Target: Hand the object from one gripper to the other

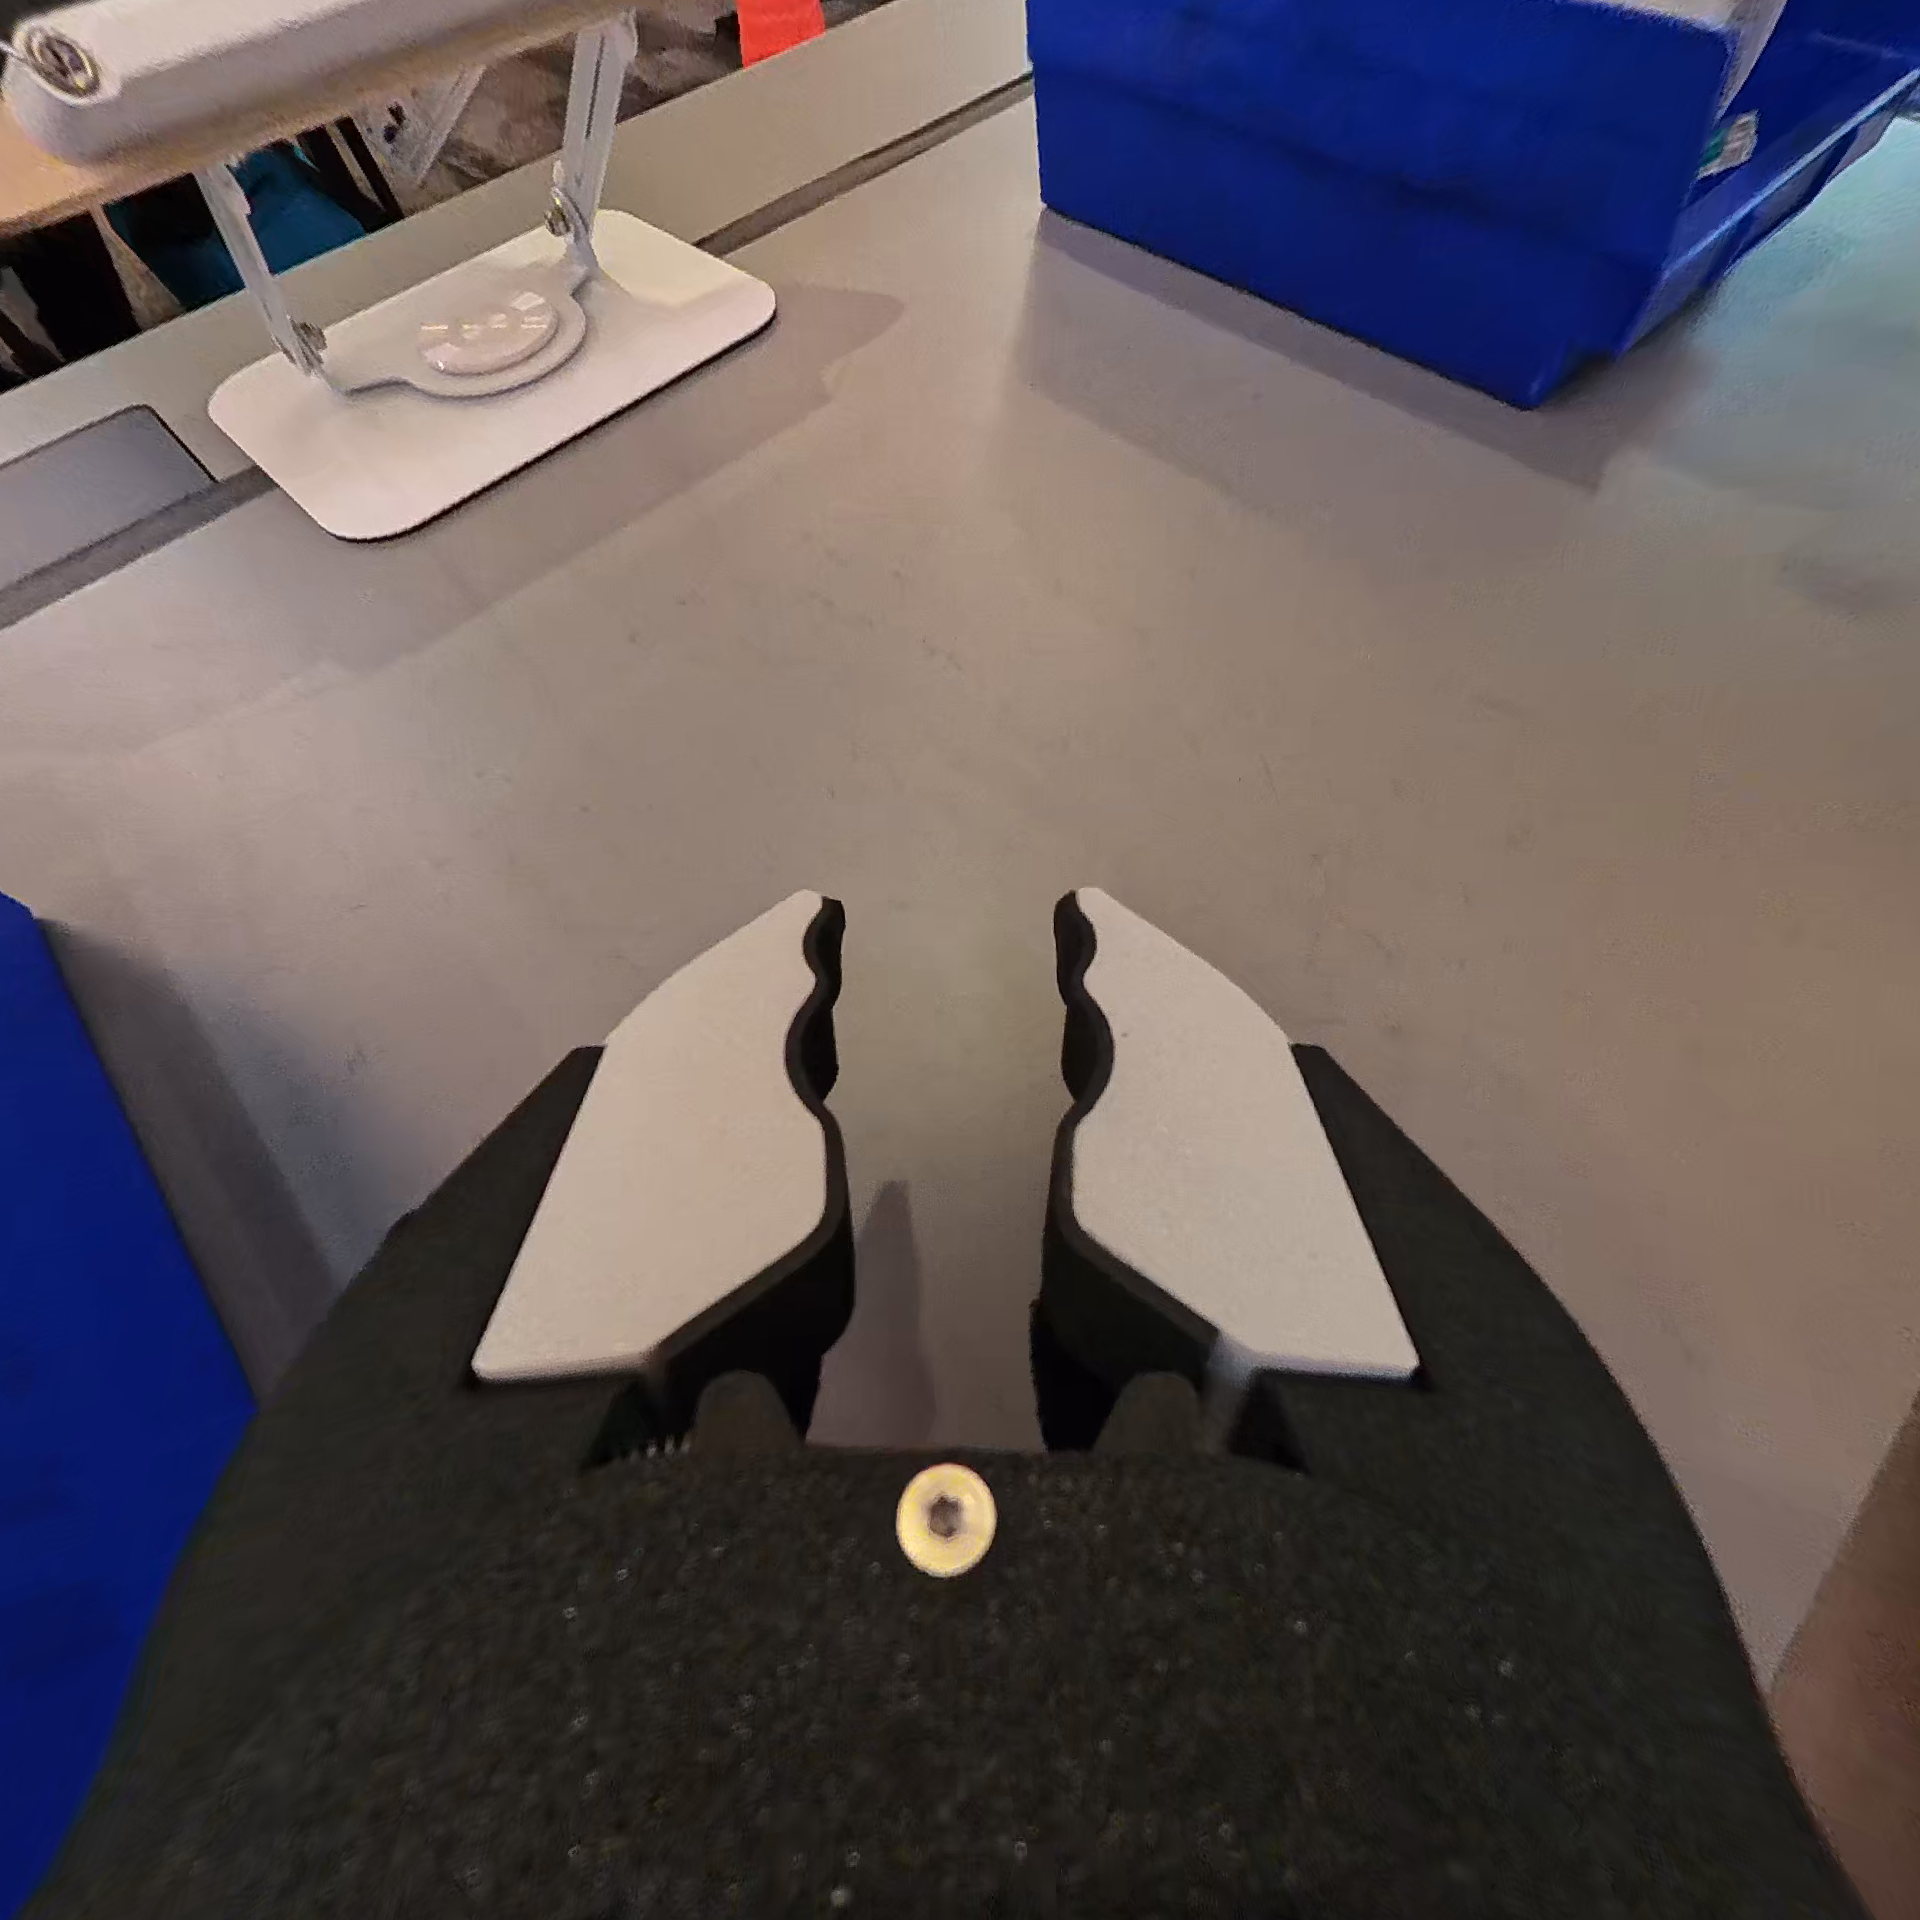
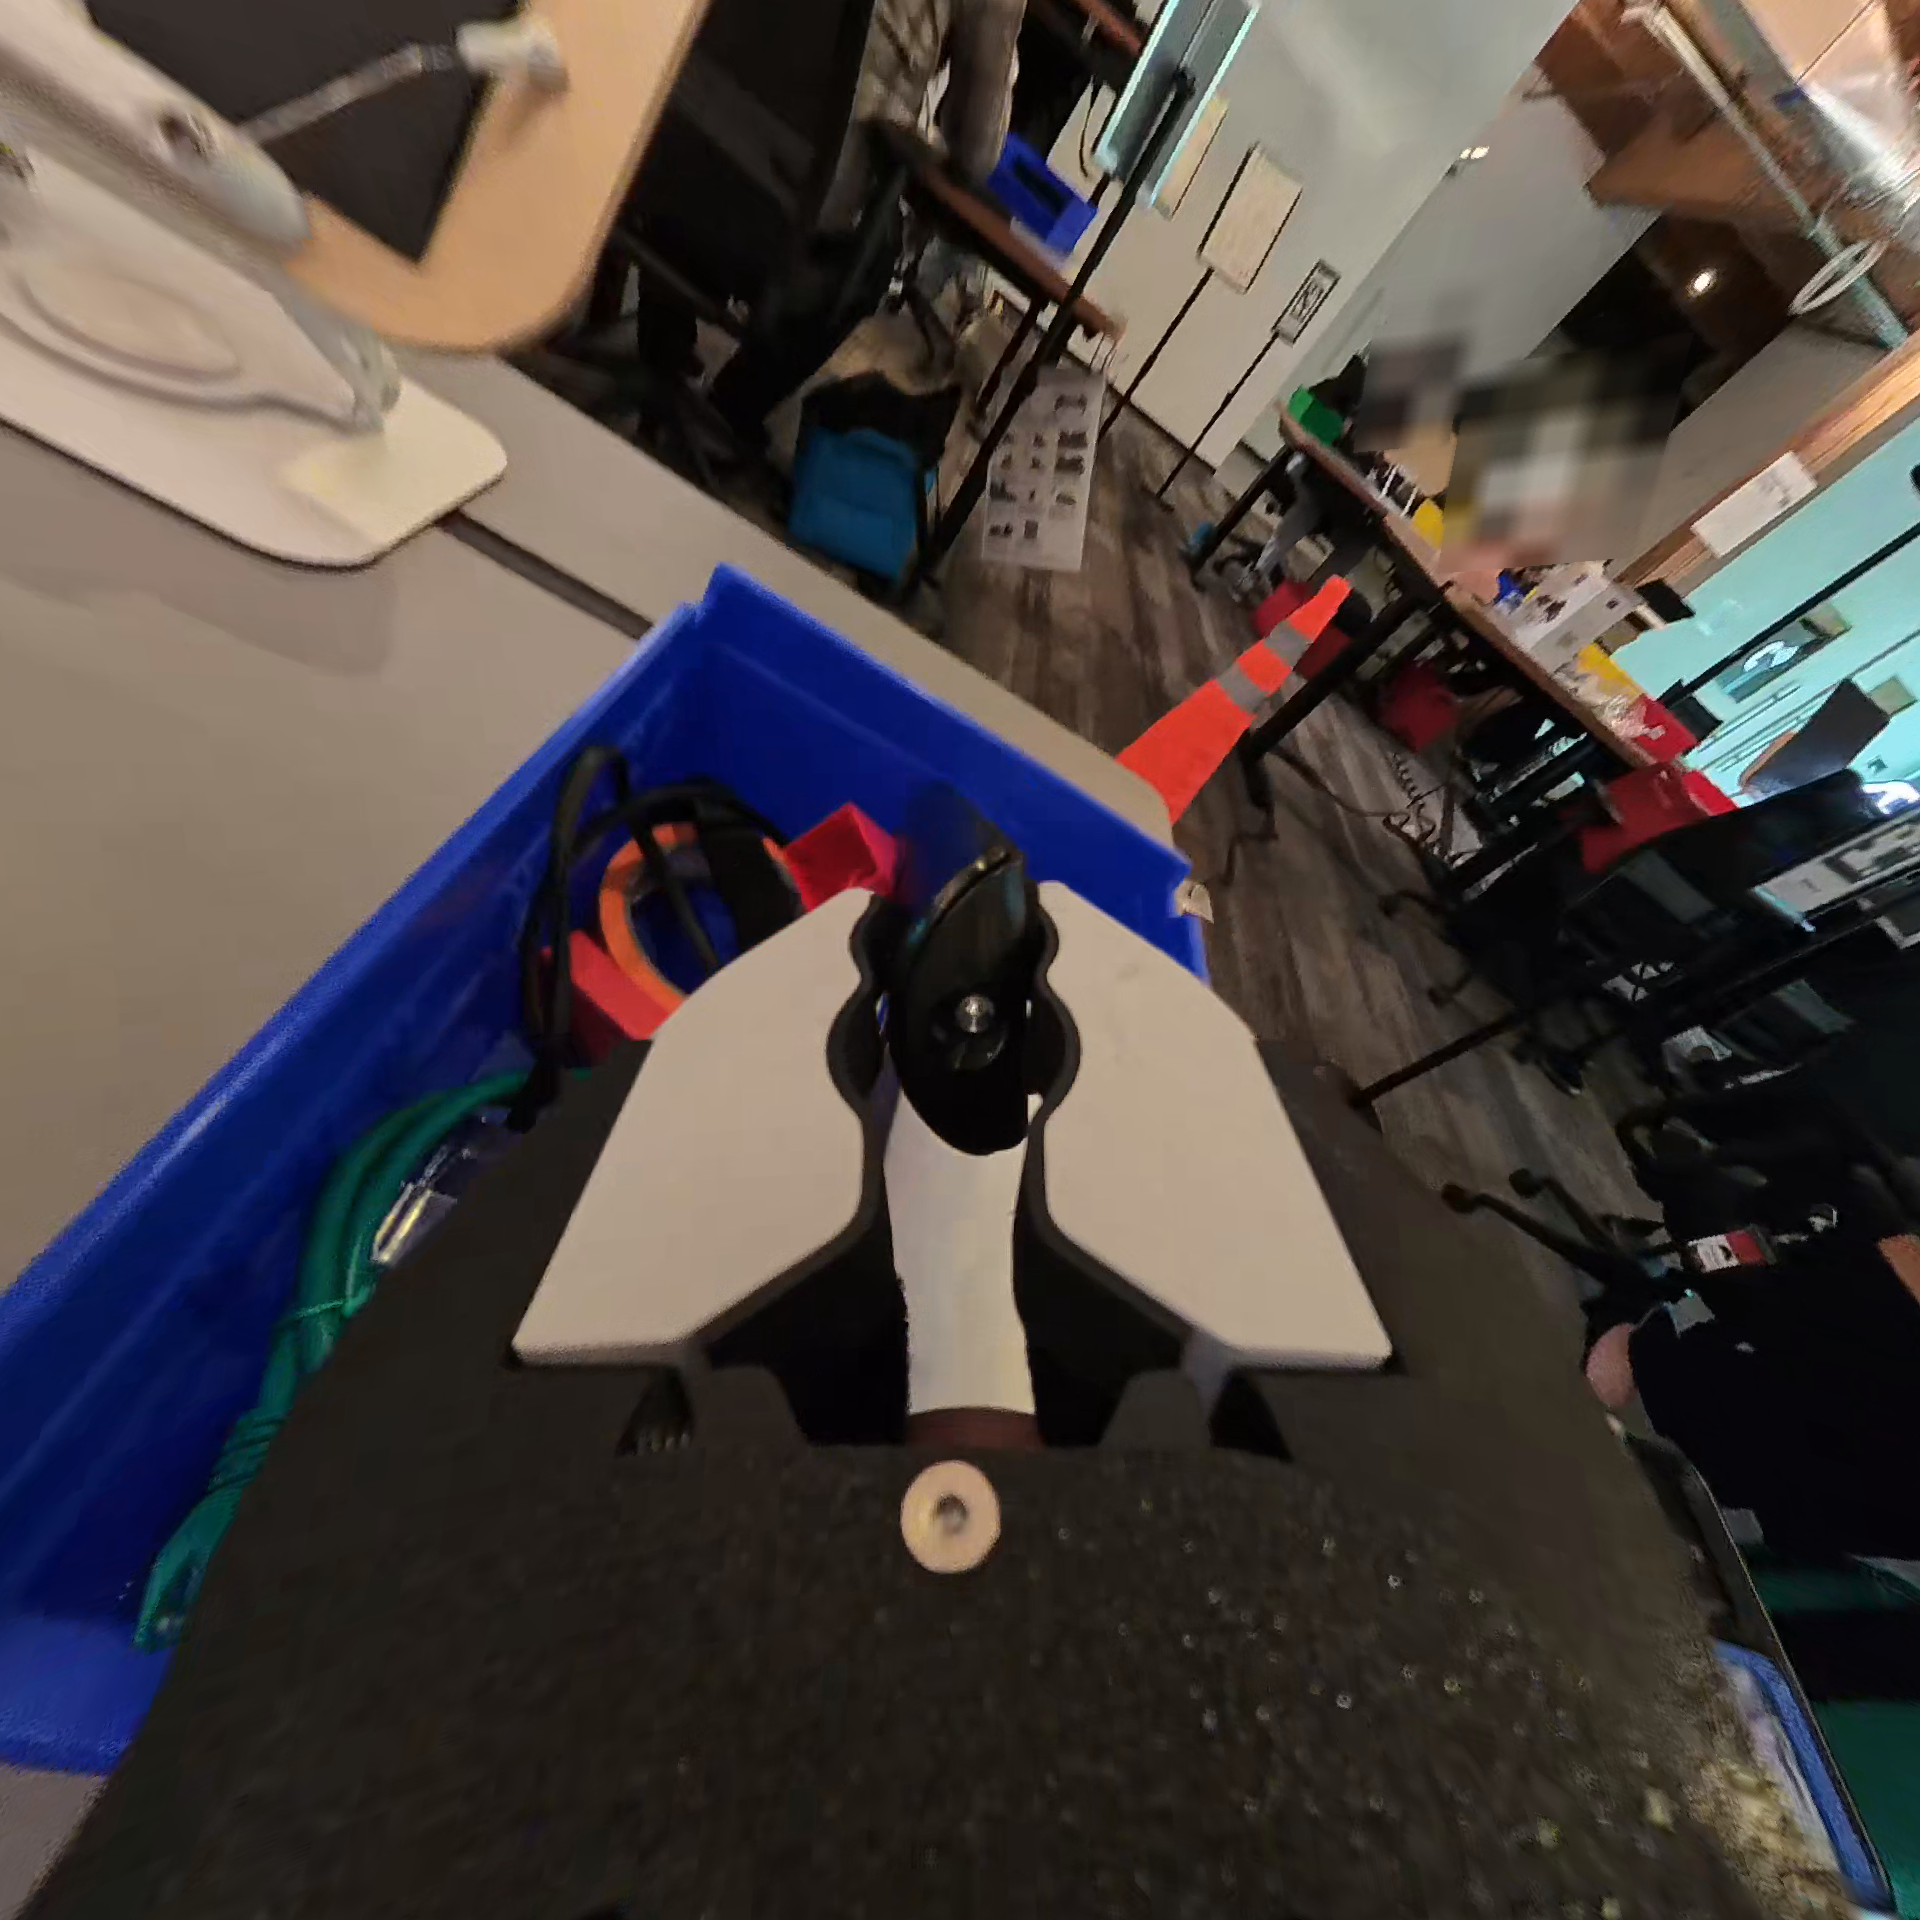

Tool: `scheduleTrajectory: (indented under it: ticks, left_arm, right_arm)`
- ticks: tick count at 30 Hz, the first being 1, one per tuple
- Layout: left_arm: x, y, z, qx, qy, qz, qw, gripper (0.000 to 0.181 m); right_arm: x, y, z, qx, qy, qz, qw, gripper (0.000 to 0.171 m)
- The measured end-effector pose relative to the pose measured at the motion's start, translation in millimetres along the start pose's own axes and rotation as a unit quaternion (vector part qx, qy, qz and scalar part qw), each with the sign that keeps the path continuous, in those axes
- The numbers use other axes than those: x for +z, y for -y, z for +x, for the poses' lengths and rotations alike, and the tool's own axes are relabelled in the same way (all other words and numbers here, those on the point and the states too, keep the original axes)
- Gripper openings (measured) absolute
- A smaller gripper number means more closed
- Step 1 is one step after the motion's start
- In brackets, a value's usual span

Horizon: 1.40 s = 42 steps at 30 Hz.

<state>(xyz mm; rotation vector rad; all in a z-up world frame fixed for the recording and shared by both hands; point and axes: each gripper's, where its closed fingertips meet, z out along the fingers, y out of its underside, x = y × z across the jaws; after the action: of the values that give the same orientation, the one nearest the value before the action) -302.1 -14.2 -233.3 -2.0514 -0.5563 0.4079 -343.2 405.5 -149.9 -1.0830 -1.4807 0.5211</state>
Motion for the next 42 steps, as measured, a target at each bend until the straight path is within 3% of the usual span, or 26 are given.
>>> scheduleTrajectory:
  ticks: [12, 20, 29, 31, 34, 37, 39, 42]
  left_arm:
    - [-1, 1, 1, -0.026, -0.025, 0.011, 0.999, 0.039]
    - [0, -1, 3, -0.025, -0.028, 0.005, 0.999, 0.039]
    - [1, -5, 2, -0.027, -0.031, -0.004, 0.999, 0.041]
    - [1, -4, 1, -0.028, -0.029, -0.001, 0.999, 0.041]
    - [0, -2, 0, -0.037, -0.032, 0.003, 0.999, 0.041]
    - [0, -2, 2, -0.049, -0.044, 0.005, 0.998, 0.041]
    - [0, 0, 4, -0.054, -0.052, 0.01, 0.997, 0.041]
    - [0, 1, 8, -0.045, -0.053, 0.013, 0.997, 0.041]
  right_arm:
    - [15, -52, -19, 0.058, 0.048, -0.164, 0.983, 0.025]
    - [6, -97, -49, 0.064, 0.102, -0.317, 0.941, 0.031]
    - [5, -100, -55, 0.123, 0.136, -0.316, 0.931, 0.034]
    - [0, -90, -44, 0.14, 0.138, -0.299, 0.934, 0.042]
    - [-18, -69, -20, 0.159, 0.132, -0.278, 0.938, 0.041]
    - [-43, -20, 3, 0.173, 0.122, -0.204, 0.956, 0.04]
    - [-64, 24, -8, 0.187, 0.162, -0.128, 0.96, 0.04]
    - [-100, 84, -77, 0.2, 0.288, 0.008, 0.936, 0.041]
